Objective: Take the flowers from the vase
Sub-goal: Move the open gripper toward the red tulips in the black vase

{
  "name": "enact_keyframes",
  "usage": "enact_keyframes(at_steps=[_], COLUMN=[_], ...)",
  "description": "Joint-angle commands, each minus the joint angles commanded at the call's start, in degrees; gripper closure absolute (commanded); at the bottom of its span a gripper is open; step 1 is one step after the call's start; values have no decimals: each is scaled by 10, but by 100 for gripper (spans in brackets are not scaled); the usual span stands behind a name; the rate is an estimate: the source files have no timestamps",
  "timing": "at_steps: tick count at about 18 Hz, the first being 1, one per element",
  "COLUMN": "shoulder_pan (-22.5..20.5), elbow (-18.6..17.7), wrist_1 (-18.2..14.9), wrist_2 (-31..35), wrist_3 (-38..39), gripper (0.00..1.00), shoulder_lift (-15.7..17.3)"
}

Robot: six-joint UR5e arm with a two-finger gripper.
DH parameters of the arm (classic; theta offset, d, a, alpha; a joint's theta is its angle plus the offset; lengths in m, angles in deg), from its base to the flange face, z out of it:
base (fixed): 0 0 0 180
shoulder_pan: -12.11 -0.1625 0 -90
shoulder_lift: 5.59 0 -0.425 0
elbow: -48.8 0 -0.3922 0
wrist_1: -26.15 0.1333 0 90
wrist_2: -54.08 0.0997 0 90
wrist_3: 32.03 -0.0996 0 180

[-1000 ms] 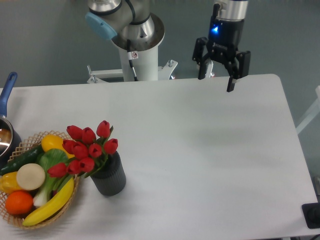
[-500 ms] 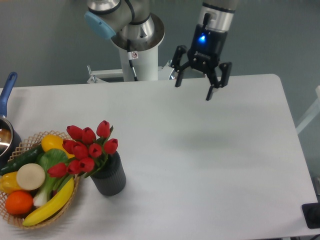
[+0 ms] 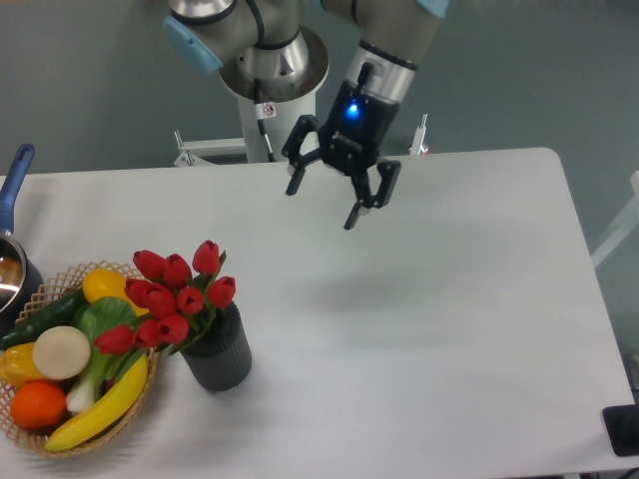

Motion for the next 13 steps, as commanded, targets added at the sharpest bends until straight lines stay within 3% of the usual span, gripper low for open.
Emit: enact_keyframes(at_steps=[3,7,13], shoulder_pan=[36,45,84], elbow=[11,18,75], wrist_1=[19,24,33], wrist_2=[0,-11,-21], wrist_3=[4,5,6], gripper=[0,0,0], shoulder_lift=[-28,-40,-101])
